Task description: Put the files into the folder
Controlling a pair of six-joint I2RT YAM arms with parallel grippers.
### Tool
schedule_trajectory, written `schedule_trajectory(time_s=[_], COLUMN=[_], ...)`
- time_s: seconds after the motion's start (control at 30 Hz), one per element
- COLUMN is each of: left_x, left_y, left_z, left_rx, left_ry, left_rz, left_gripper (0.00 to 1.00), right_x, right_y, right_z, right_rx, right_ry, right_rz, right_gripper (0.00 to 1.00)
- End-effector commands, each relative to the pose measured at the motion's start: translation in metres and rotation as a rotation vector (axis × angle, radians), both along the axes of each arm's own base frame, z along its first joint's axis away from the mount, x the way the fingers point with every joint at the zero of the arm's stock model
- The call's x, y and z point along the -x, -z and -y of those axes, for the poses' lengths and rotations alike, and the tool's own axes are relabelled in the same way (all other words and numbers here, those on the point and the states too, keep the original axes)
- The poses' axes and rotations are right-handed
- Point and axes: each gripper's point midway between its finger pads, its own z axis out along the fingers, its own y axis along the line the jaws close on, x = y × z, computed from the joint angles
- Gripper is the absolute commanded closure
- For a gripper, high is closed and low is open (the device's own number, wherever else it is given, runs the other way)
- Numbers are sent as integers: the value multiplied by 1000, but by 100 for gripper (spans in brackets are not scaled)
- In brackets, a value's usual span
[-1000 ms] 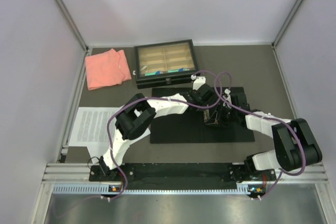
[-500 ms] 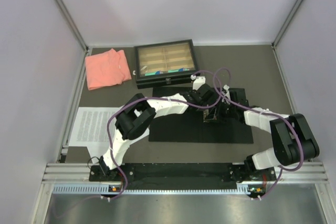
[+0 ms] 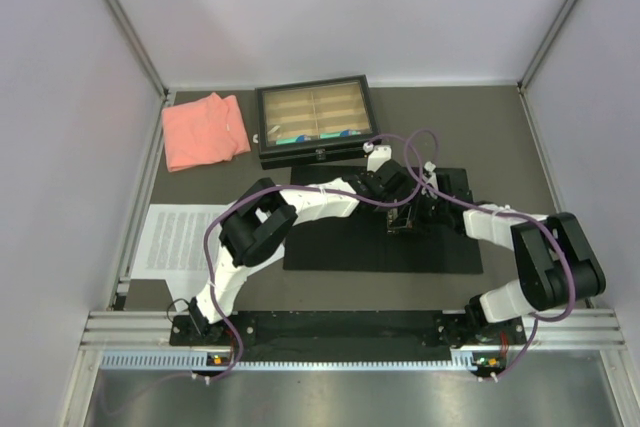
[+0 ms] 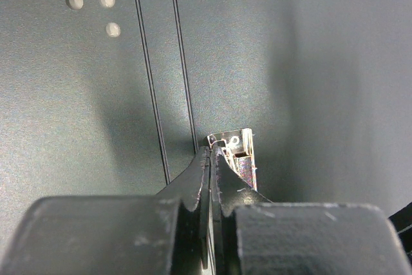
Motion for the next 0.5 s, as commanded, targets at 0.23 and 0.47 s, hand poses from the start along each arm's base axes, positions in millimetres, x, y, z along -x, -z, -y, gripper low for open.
schedule_trajectory(time_s=[0.23,0.47], left_x=[0,1], left_y=[5,6], left_z=[-4,-5], left_rx=[-28,-29], left_ry=[-1,-2], left_rz=[-1,-3], left_gripper=[100,100], right_x=[-2,3], right_y=[-3,0], right_z=[-7,-5], right_rx=[-31,-27], right_ry=[-41,-43], right_rz=[43,31], right_gripper=[88,88])
